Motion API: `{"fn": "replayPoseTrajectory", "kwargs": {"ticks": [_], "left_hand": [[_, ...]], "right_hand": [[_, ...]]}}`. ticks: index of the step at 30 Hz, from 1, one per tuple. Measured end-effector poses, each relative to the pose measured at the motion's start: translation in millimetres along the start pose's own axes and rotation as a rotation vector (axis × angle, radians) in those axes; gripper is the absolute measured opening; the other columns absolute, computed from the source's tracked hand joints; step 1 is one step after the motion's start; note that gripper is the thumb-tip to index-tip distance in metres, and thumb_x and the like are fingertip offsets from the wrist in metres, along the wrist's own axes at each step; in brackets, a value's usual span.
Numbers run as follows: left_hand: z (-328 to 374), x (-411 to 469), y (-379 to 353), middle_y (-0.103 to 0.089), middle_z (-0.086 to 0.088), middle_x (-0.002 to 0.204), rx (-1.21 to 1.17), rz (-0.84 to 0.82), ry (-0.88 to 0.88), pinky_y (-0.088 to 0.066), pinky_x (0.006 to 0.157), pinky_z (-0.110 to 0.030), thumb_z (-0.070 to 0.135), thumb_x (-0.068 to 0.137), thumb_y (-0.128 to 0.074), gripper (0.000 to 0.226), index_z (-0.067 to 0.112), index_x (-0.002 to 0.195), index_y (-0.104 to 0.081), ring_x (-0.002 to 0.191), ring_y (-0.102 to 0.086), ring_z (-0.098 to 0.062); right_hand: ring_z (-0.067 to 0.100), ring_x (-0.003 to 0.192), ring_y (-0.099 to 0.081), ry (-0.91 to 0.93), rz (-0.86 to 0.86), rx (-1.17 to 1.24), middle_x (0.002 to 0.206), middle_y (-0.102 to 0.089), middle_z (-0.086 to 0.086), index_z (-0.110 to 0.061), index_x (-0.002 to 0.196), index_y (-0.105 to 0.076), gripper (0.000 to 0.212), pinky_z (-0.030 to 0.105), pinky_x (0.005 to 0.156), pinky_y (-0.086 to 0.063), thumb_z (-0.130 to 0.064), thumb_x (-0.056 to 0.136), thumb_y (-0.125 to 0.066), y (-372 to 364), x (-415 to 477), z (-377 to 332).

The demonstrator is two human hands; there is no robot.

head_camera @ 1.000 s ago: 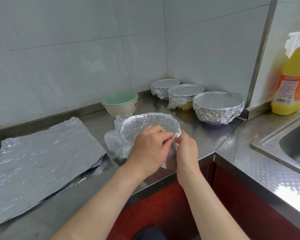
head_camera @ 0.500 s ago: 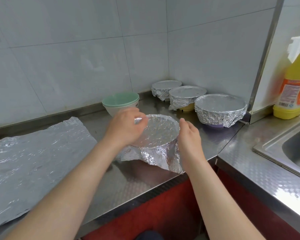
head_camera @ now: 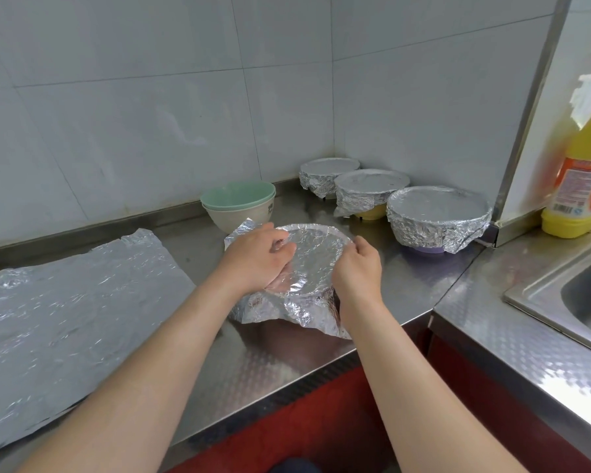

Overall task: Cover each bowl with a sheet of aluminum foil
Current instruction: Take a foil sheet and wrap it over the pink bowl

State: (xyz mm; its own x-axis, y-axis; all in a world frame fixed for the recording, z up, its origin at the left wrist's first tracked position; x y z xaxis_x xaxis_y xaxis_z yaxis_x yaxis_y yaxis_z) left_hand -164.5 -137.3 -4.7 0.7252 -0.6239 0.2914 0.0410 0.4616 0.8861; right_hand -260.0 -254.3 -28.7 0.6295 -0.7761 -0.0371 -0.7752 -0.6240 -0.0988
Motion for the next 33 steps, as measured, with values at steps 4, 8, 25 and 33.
{"fn": "replayPoseTrajectory", "kwargs": {"ticks": [4, 8, 25, 33], "left_hand": [[4.4, -7.2, -0.8, -0.055, 0.0, 0.083, 0.034, -0.039, 0.028, -0.045, 0.075, -0.036, 0.036, 0.096, -0.04, 0.033, 0.017, 0.074, -0.055, 0.077, -0.055, -0.017], [7.4, -19.8, 2.5, -0.06, 0.009, 0.106, 0.067, 0.018, -0.006, -0.042, 0.085, -0.034, 0.033, 0.095, -0.045, 0.024, 0.022, 0.102, -0.065, 0.1, -0.056, -0.019], [16.5, -17.4, 0.5, -0.044, -0.008, 0.13, 0.177, -0.164, 0.007, -0.033, 0.093, -0.034, 0.033, 0.101, -0.035, 0.033, 0.012, 0.119, -0.053, 0.129, -0.039, -0.027], [19.3, -18.0, 6.6, -0.067, -0.001, 0.095, 0.005, 0.024, 0.046, -0.049, 0.074, -0.033, 0.019, 0.094, -0.044, 0.021, 0.025, 0.103, -0.062, 0.085, -0.066, -0.023]], "right_hand": [[0.02, 0.137, -0.036, -0.077, -0.08, 0.038, 0.151, -0.037, 0.002, -0.013, 0.149, -0.032, 0.047, 0.034, 0.113, -0.03, -0.013, 0.102, -0.035, 15.1, -5.1, -5.8], [0.007, 0.096, -0.053, -0.069, -0.12, -0.024, 0.126, -0.054, -0.001, -0.01, 0.141, -0.045, 0.042, 0.022, 0.085, -0.038, -0.009, 0.1, -0.039, 32.4, -6.0, -12.4], [0.016, 0.073, -0.055, -0.042, -0.217, -0.197, 0.093, -0.065, 0.013, -0.004, 0.128, -0.055, 0.033, 0.032, 0.076, -0.048, -0.013, 0.101, -0.039, 32.6, -1.9, -21.8], [0.015, 0.056, -0.035, 0.154, -0.398, -0.733, 0.062, -0.038, 0.004, 0.001, 0.104, -0.065, 0.035, 0.029, 0.06, -0.029, -0.021, 0.103, -0.038, 15.9, 34.7, -32.5]]}}
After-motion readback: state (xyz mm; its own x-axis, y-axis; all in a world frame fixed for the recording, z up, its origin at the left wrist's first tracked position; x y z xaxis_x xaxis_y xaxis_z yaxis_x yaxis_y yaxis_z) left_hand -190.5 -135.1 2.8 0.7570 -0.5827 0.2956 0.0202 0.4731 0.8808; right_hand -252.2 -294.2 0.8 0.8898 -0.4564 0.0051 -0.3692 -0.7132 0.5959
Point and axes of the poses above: each hand's wrist, its own x-axis towards the middle knuckle, its own y-axis out of the back of the hand, z = x × y, the point moved 1 cm from there along x, towards the middle knuckle
